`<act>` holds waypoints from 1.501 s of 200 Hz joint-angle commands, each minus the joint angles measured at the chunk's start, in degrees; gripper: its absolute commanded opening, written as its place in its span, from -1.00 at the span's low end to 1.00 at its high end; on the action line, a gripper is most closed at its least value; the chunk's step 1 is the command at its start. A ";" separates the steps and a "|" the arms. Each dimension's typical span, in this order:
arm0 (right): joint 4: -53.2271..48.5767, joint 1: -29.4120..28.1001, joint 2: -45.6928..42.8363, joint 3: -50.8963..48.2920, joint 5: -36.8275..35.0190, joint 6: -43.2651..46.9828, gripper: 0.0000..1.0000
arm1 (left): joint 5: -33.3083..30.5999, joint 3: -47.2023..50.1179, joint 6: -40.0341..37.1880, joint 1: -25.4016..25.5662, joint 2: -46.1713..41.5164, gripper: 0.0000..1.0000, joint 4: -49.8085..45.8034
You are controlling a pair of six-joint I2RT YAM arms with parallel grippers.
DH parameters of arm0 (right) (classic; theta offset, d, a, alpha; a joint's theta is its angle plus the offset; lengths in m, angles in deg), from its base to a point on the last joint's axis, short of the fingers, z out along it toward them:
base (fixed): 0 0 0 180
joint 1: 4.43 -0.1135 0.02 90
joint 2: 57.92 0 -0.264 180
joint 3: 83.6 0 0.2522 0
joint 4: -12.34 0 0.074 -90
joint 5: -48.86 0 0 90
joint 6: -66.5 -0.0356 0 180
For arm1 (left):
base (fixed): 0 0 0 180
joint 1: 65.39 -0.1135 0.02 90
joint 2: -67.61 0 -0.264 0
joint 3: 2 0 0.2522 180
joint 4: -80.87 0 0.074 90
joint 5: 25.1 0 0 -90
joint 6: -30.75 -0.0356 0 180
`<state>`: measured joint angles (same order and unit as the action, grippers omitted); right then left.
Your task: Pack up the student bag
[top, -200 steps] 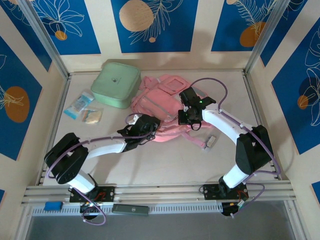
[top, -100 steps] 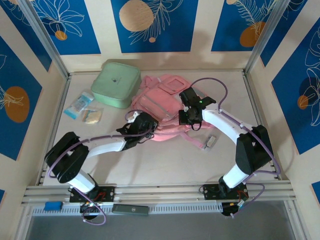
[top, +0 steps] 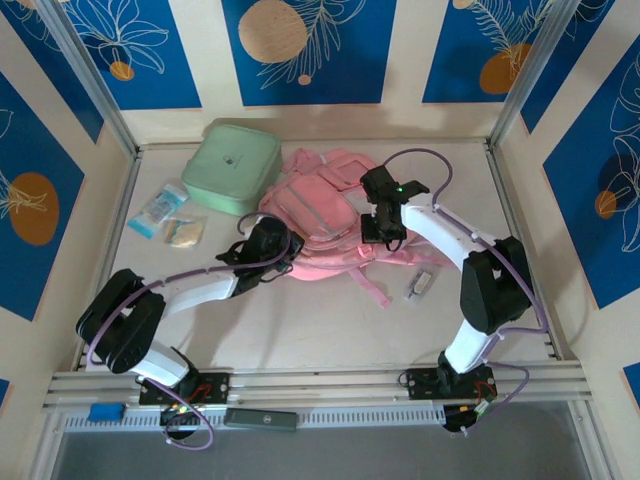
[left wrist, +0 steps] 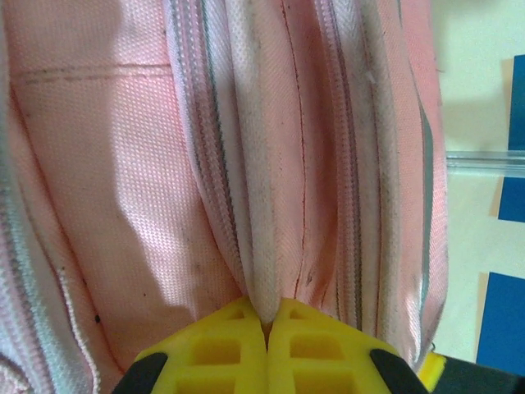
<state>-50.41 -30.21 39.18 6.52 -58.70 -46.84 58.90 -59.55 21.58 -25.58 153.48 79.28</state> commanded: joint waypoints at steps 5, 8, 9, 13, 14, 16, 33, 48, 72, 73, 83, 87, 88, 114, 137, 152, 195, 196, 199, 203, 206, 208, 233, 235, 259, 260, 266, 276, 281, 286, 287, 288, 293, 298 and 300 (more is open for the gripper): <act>-1.05 -0.68 -1.97 1.83 2.63 1.27 -0.85 | -1.16 -1.52 -5.53 -2.20 -1.31 -0.84 -4.34; -0.94 -0.68 -2.40 1.80 3.45 1.13 -0.80 | -0.78 -1.70 -6.12 -2.23 -1.59 -0.72 -4.41; -0.89 -0.68 -2.60 1.79 3.69 1.07 -0.78 | -0.69 -1.76 -6.35 -2.21 -1.67 -0.68 -4.42; -0.85 -0.55 -3.36 1.66 4.45 0.82 -0.70 | -0.36 -1.97 -7.30 -2.27 -2.06 -0.55 -4.47; -0.80 -0.52 -3.56 1.59 4.72 0.78 -0.68 | -0.26 -2.03 -7.68 -2.28 -2.17 -0.52 -4.40; -0.74 -0.40 -4.00 1.49 5.19 0.64 -0.64 | 0.04 -2.07 -8.23 -2.26 -2.43 -0.48 -4.25; 0.36 0.90 -7.69 -0.46 9.82 -0.32 -0.40 | 0.15 -3.62 -12.81 -1.82 -5.13 -0.30 -9.43; 0.71 2.62 -9.75 -1.24 15.59 -1.02 -0.22 | -2.57 -3.30 -15.74 -0.27 -8.33 -0.28 -12.36; 3.02 3.58 -9.90 -0.40 22.55 -4.86 -0.11 | -2.89 -4.29 -19.82 0.02 -10.90 -0.25 -15.06; 3.29 3.61 -9.86 -0.41 23.09 -5.13 -0.10 | -2.88 -4.42 -19.96 0.01 -10.90 -0.25 -15.24; 5.89 4.08 -8.76 -0.15 26.92 -7.45 -0.06 | -2.43 -5.65 -21.82 0.48 -10.95 -0.25 -15.72; 6.80 4.21 -8.24 0.04 28.14 -8.61 -0.05 | -2.00 -6.30 -22.65 0.81 -10.82 -0.25 -15.76; 6.98 4.27 -8.02 0.16 28.35 -8.81 -0.05 | -1.91 -6.48 -22.83 0.89 -10.72 -0.25 -15.81; 11.62 4.55 -2.93 2.40 30.76 -13.41 -0.04 | -1.25 -10.48 -26.32 3.62 -8.43 -0.25 -17.50; 13.76 5.70 0.82 3.43 32.70 -14.88 -0.06 | -1.26 -13.15 -28.89 5.58 -6.54 -0.25 -19.16; 13.31 6.26 2.92 4.24 32.36 -14.56 -0.10 | -1.23 -13.56 -29.89 6.31 -5.91 -0.24 -19.60; 14.22 6.46 5.17 3.62 27.93 -13.64 -0.09 | -0.51 -14.21 -30.03 7.49 -3.82 -0.20 -19.89; 14.33 6.41 5.19 3.58 27.89 -13.61 -0.09 | -0.55 -14.30 -30.08 7.53 -3.71 -0.20 -19.98; 14.54 6.31 5.54 3.54 27.73 -13.59 -0.09 | -0.64 -14.56 -30.04 7.62 -3.43 -0.20 -20.27; 14.80 6.19 5.90 3.66 27.59 -13.58 -0.09 | -0.75 -14.88 -30.04 7.84 -3.13 -0.20 -20.54; 15.00 6.17 6.14 3.76 27.69 -13.58 -0.10 | -0.68 -15.14 -30.04 8.05 -2.82 -0.20 -20.67; 15.12 6.11 6.32 3.92 27.85 -13.56 -0.11 | -0.57 -15.30 -30.04 8.08 -2.63 -0.20 -20.68; 17.24 5.99 6.59 4.16 30.03 -14.43 -0.34 | -1.52 -16.56 -28.01 9.90 -1.10 -0.18 -22.57; 17.50 5.98 6.45 4.02 30.17 -14.48 -0.37 | -1.83 -16.58 -27.68 10.12 -1.06 -0.18 -22.87; 19.76 7.12 4.44 2.66 31.42 -16.79 -0.75 | -7.48 -15.85 -24.65 13.13 -1.38 -0.04 -24.40; 19.83 7.18 4.34 2.57 31.43 -16.95 -0.76 | -7.64 -15.82 -24.57 13.20 -1.39 -0.03 -24.44; 20.61 7.48 3.65 1.91 31.89 -17.69 -0.85 | -8.05 -15.65 -23.97 13.64 -1.30 -0.02 -24.13; 22.98 7.71 2.05 0.35 33.05 -19.00 -0.95 | -8.01 -15.83 -23.37 14.24 -0.83 0.03 -23.28; 24.06 7.76 1.47 -0.36 33.76 -19.65 -0.99 | -8.31 -15.99 -23.31 14.53 -0.58 0.05 -23.01; 25.08 7.75 0.80 -1.10 34.41 -20.35 -1.00 | -8.91 -16.28 -23.27 14.87 -0.42 0.06 -23.19; 25.22 7.71 0.67 -1.24 34.55 -20.53 -1.00 | -8.97 -16.39 -23.23 15.00 -0.34 0.07 -23.21; 25.37 7.74 0.57 -1.36 34.67 -20.66 -1.00 | -9.18 -16.49 -23.16 15.01 -0.26 0.07 -23.31; 26.02 7.74 0.11 -1.80 35.35 -21.50 -1.00 | -10.01 -16.88 -23.03 15.26 0.06 0.08 -23.78; 26.63 7.61 -0.35 -2.31 36.02 -22.41 -1.00 | -10.65 -17.24 -23.08 15.51 0.33 0.09 -24.29; 27.01 7.64 -0.47 -2.52 36.37 -22.86 -1.00 | -11.02 -17.35 -23.09 15.55 0.39 0.09 -24.49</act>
<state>-30.44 -22.78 43.02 5.86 -27.62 -64.74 52.74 -74.48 -3.16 -11.15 152.28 56.92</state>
